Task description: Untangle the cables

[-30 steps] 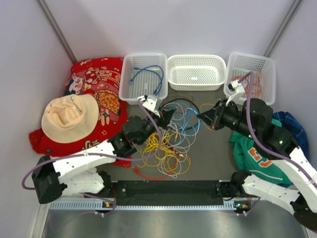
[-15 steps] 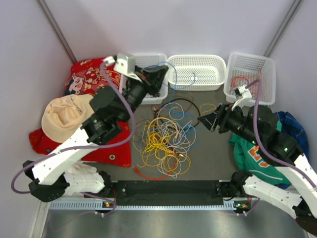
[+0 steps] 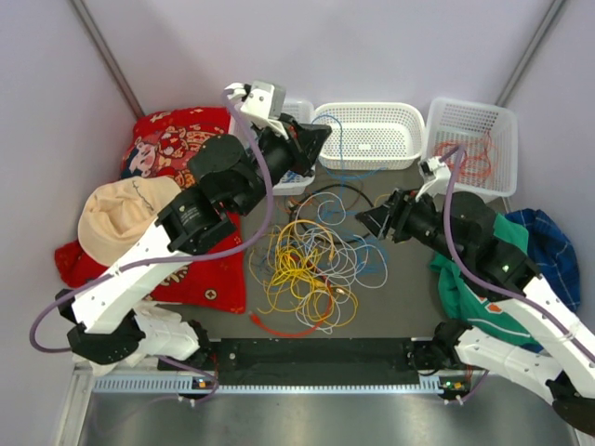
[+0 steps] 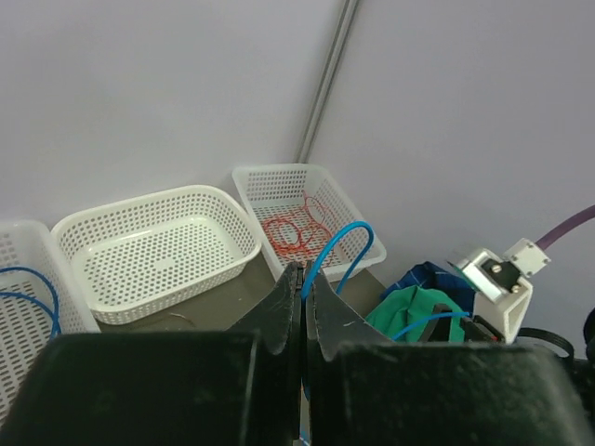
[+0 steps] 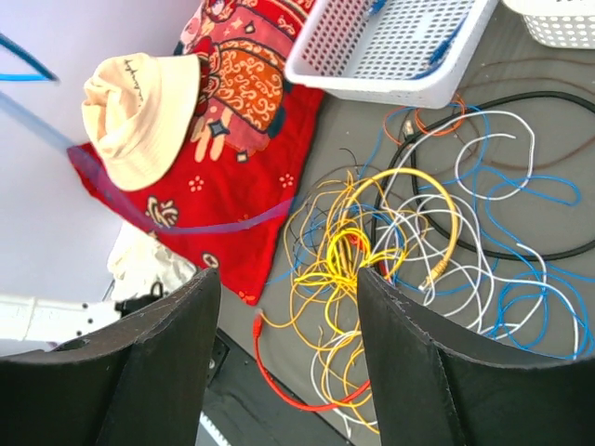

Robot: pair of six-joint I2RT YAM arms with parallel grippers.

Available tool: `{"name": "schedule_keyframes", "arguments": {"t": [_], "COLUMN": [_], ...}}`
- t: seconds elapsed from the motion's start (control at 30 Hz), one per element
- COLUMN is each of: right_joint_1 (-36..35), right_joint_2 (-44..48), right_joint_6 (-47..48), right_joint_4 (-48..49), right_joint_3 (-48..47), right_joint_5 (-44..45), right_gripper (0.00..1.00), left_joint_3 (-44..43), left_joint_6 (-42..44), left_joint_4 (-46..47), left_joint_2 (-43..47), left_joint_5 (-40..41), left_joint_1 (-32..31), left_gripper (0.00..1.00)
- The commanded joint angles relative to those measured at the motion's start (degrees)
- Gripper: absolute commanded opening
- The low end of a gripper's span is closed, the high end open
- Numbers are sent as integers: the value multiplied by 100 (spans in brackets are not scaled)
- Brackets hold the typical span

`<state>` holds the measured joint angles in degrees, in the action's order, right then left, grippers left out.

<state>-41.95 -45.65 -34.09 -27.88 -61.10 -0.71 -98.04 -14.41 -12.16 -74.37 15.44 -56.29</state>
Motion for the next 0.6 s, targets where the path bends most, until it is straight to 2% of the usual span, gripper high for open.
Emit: {"name": "schedule_keyframes", "arguments": {"t": [0.0, 0.07, 0.2, 0.33, 0.43, 0.57], "right_joint_1": [-58, -58, -58, -67, -58, -59], "right_joint_2": [56, 117, 424, 925, 1189, 1348], "right_joint_6": [-36, -247, -651, -793, -793, -793], "right_joint_4": [-14, -662, -1447, -1659, -1800, -1783], "right_joint_3": [-95, -95, 28, 326, 432, 616], "right_joint_5": [754, 1499, 2399, 2690, 2857, 2779], "right_gripper": [60, 60, 60, 60, 60, 60], "left_joint_3": [-216, -311, -1049, -2268, -2911, -3528], "left_joint_6": [202, 404, 483, 300, 19, -254], "left_joint_4": [-181, -251, -480, -559, -314, 248], "left_joint_2": [-51, -270, -1034, -2227, -2992, -3908], "left_joint_5": [370, 793, 856, 505, 48, -181], "left_joint_1": [13, 48, 329, 942, 1461, 1990], "left_gripper": [0, 0, 0, 0, 0, 0]}}
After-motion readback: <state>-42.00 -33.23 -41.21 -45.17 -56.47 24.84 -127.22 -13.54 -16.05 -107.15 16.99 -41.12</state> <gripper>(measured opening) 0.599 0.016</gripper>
